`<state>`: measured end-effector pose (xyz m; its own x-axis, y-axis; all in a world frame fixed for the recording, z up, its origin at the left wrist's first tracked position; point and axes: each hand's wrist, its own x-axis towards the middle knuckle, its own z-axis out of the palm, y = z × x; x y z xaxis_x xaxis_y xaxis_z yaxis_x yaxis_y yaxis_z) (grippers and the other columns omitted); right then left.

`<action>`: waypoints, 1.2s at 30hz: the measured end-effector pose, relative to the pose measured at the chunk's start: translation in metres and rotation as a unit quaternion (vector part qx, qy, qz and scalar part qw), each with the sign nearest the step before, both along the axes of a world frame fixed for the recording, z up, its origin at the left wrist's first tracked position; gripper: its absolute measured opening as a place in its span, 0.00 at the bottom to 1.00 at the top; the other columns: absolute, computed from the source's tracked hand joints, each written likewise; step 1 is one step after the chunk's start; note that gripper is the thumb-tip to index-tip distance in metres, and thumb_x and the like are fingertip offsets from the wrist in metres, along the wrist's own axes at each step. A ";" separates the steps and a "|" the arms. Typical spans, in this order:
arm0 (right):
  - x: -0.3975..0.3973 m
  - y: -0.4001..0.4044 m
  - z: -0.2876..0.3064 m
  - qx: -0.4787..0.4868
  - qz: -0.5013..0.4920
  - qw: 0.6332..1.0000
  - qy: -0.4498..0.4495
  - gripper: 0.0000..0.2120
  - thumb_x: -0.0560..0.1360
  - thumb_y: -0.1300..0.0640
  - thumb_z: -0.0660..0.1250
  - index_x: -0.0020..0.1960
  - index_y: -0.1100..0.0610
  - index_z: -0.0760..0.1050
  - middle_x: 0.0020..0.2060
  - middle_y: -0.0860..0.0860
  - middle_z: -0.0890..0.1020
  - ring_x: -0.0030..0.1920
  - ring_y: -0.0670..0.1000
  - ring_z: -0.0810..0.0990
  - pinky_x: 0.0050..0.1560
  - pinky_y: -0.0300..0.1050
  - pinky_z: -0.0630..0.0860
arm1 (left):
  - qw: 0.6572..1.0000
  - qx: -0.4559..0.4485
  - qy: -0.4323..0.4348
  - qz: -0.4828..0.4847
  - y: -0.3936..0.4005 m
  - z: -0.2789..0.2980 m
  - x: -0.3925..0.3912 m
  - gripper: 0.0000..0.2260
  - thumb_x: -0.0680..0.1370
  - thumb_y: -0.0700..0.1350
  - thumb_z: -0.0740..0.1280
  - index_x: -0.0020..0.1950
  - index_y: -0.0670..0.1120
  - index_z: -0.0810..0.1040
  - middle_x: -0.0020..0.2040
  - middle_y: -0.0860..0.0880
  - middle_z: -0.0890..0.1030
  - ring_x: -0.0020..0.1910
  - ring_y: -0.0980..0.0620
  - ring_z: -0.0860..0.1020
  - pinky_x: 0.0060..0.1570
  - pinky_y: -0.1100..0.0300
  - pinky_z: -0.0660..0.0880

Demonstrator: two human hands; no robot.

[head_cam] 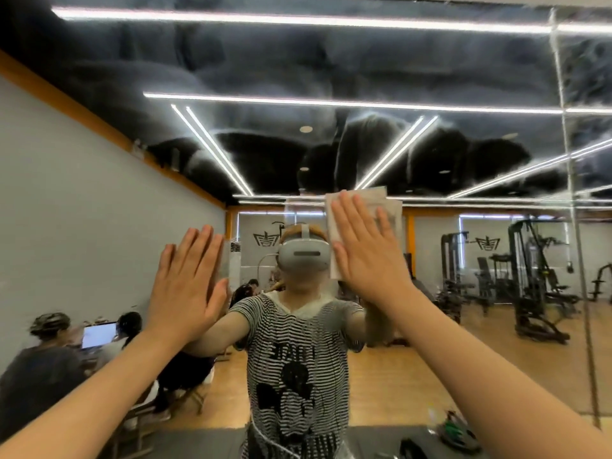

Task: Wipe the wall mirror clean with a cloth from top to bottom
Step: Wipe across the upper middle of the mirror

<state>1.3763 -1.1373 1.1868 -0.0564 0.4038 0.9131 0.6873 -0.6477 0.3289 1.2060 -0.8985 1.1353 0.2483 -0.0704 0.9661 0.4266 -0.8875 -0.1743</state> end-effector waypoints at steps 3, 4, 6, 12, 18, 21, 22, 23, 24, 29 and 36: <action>0.037 -0.054 0.001 0.025 -0.026 0.999 0.038 0.27 0.82 0.45 0.40 0.79 0.53 0.41 0.78 0.51 0.45 0.78 0.51 0.43 0.76 0.50 0.40 | 1.000 0.002 0.004 0.000 -0.002 0.001 -0.001 0.30 0.76 0.53 0.53 0.77 0.42 0.57 0.77 0.40 0.60 0.77 0.48 0.52 0.74 0.55 0.41; 0.047 -0.072 0.000 0.040 -0.033 0.997 0.056 0.27 0.82 0.45 0.40 0.78 0.52 0.40 0.78 0.51 0.44 0.78 0.50 0.42 0.76 0.51 0.39 | 1.000 0.001 0.005 0.002 -0.002 0.001 -0.001 0.30 0.76 0.53 0.53 0.77 0.41 0.57 0.76 0.39 0.60 0.77 0.47 0.52 0.74 0.55 0.41; 0.058 -0.098 0.000 0.072 -0.037 0.992 0.094 0.28 0.82 0.45 0.40 0.78 0.53 0.39 0.78 0.50 0.43 0.78 0.50 0.41 0.77 0.55 0.42 | 1.000 -0.005 0.007 0.005 -0.003 0.000 -0.001 0.31 0.77 0.53 0.52 0.77 0.42 0.56 0.77 0.40 0.59 0.78 0.50 0.48 0.74 0.55 0.40; 0.044 -0.081 -0.003 0.155 -0.030 0.979 0.131 0.29 0.81 0.48 0.40 0.78 0.60 0.44 0.79 0.56 0.48 0.78 0.53 0.43 0.76 0.54 0.40 | 1.000 0.000 0.001 0.012 -0.005 -0.001 0.000 0.30 0.76 0.52 0.53 0.77 0.40 0.57 0.77 0.39 0.60 0.76 0.44 0.55 0.75 0.52 0.41; 0.005 -0.021 0.004 0.127 -0.017 0.986 0.109 0.28 0.80 0.46 0.40 0.77 0.56 0.38 0.77 0.53 0.42 0.76 0.51 0.37 0.75 0.51 0.34 | 1.000 0.009 -0.004 0.014 -0.004 -0.001 0.001 0.30 0.76 0.51 0.53 0.77 0.40 0.56 0.77 0.39 0.60 0.76 0.45 0.53 0.74 0.50 0.43; -0.027 0.029 0.002 0.084 0.011 0.993 0.088 0.28 0.81 0.47 0.39 0.77 0.55 0.38 0.76 0.52 0.40 0.76 0.52 0.38 0.76 0.56 0.38 | 1.000 0.010 -0.003 0.015 -0.004 -0.002 0.001 0.30 0.76 0.51 0.53 0.77 0.41 0.56 0.77 0.40 0.59 0.76 0.45 0.53 0.74 0.49 0.44; -0.037 0.046 -0.003 0.068 0.018 0.995 0.074 0.28 0.81 0.47 0.40 0.77 0.55 0.38 0.77 0.52 0.41 0.77 0.53 0.39 0.76 0.56 0.38 | 1.000 0.011 -0.003 0.017 -0.003 -0.002 0.001 0.30 0.76 0.52 0.53 0.77 0.41 0.56 0.77 0.40 0.59 0.76 0.45 0.54 0.74 0.49 0.44; -0.046 0.060 -0.008 0.055 0.025 0.996 0.058 0.28 0.81 0.47 0.41 0.78 0.55 0.40 0.77 0.53 0.44 0.77 0.53 0.42 0.76 0.55 0.39 | 1.000 0.013 -0.002 0.018 -0.003 -0.002 0.001 0.30 0.77 0.52 0.53 0.77 0.41 0.56 0.77 0.40 0.59 0.76 0.44 0.54 0.73 0.49 0.44; -0.052 0.071 -0.013 0.049 0.033 0.997 0.045 0.28 0.81 0.48 0.43 0.78 0.56 0.42 0.78 0.53 0.46 0.78 0.53 0.44 0.75 0.55 0.40 | 1.000 0.015 -0.001 0.018 -0.003 -0.002 0.001 0.30 0.77 0.52 0.53 0.77 0.41 0.56 0.77 0.40 0.60 0.76 0.43 0.55 0.73 0.49 0.44; -0.056 0.080 -0.019 0.049 0.039 0.998 0.029 0.28 0.81 0.49 0.46 0.78 0.57 0.48 0.78 0.54 0.51 0.78 0.54 0.50 0.75 0.52 0.42 | 1.000 0.016 -0.001 0.014 -0.004 -0.002 0.000 0.30 0.77 0.52 0.54 0.77 0.42 0.53 0.77 0.41 0.58 0.76 0.46 0.52 0.73 0.51 0.43; -0.059 0.079 -0.017 0.036 0.001 0.998 0.044 0.29 0.81 0.47 0.43 0.78 0.56 0.42 0.77 0.52 0.45 0.77 0.51 0.42 0.73 0.48 0.30 | 0.999 0.019 0.032 -0.008 -0.001 0.001 -0.013 0.30 0.77 0.52 0.54 0.77 0.44 0.54 0.77 0.42 0.60 0.75 0.47 0.54 0.74 0.46 0.49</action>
